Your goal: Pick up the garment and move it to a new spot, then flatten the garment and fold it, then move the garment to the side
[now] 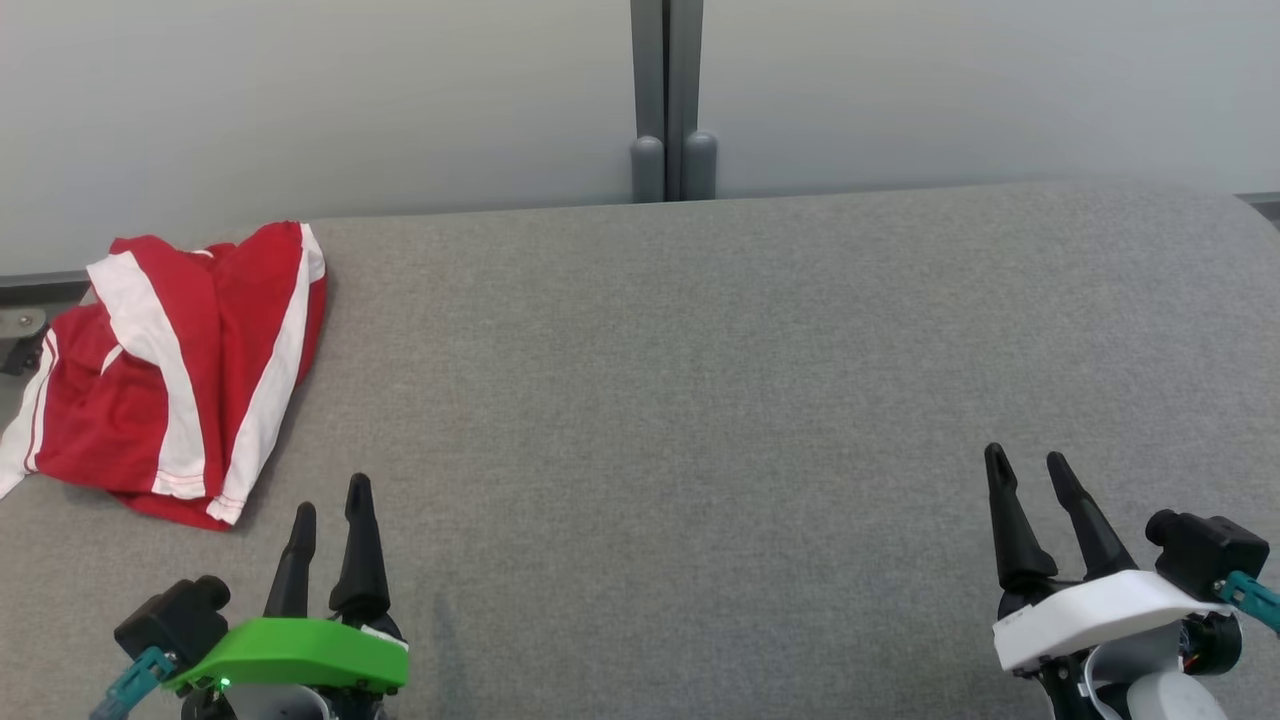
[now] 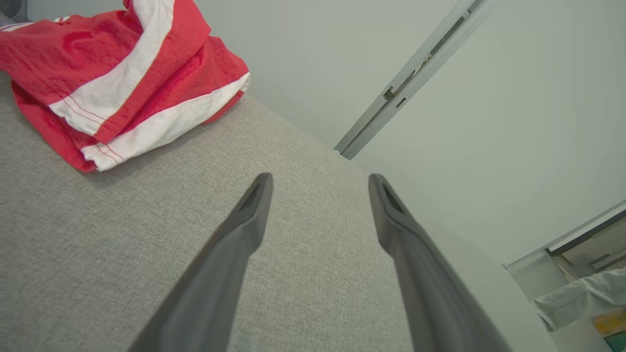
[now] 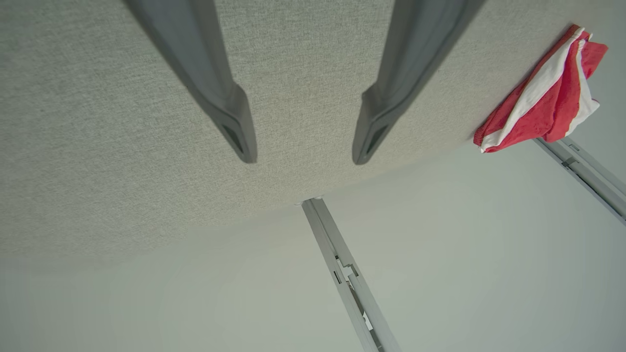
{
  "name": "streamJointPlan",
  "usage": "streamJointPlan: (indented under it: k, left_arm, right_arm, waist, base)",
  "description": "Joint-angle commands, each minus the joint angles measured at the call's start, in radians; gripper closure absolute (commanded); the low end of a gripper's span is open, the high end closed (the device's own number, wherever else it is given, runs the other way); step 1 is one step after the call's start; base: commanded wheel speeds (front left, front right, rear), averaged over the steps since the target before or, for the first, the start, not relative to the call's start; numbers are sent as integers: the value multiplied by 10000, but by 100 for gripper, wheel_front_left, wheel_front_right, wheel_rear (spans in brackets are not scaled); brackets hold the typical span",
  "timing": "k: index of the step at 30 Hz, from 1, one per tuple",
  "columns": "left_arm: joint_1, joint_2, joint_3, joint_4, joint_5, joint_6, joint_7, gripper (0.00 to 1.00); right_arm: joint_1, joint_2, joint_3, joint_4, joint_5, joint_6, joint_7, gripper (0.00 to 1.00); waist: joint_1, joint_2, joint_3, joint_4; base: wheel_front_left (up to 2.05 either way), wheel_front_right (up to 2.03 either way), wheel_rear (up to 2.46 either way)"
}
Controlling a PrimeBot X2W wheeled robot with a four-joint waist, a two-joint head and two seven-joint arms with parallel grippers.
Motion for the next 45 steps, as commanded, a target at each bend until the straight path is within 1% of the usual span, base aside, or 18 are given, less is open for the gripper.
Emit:
streamJointPlan:
  k: [1,21,45]
  left_arm:
    - [78,74,-14,-5,306,-23,-100,0]
    - [211,92,-220,498,1917,-85,-592,0]
    - [354,108,-538,895,3130,-84,-1057,0]
  right_arm:
    - [73,-66,31,-44,-338,5,-97,0]
    - [204,-82,235,-95,-2375,5,-580,0]
    - [320,-103,249,207,-3918,4,-1055,0]
  waist:
    - [-1,0,-12,7]
    - [-1,0,-38,82]
    - [-1,0,-55,144]
  base:
    - [0,0,0]
    - [0,0,0]
    - [0,0,0]
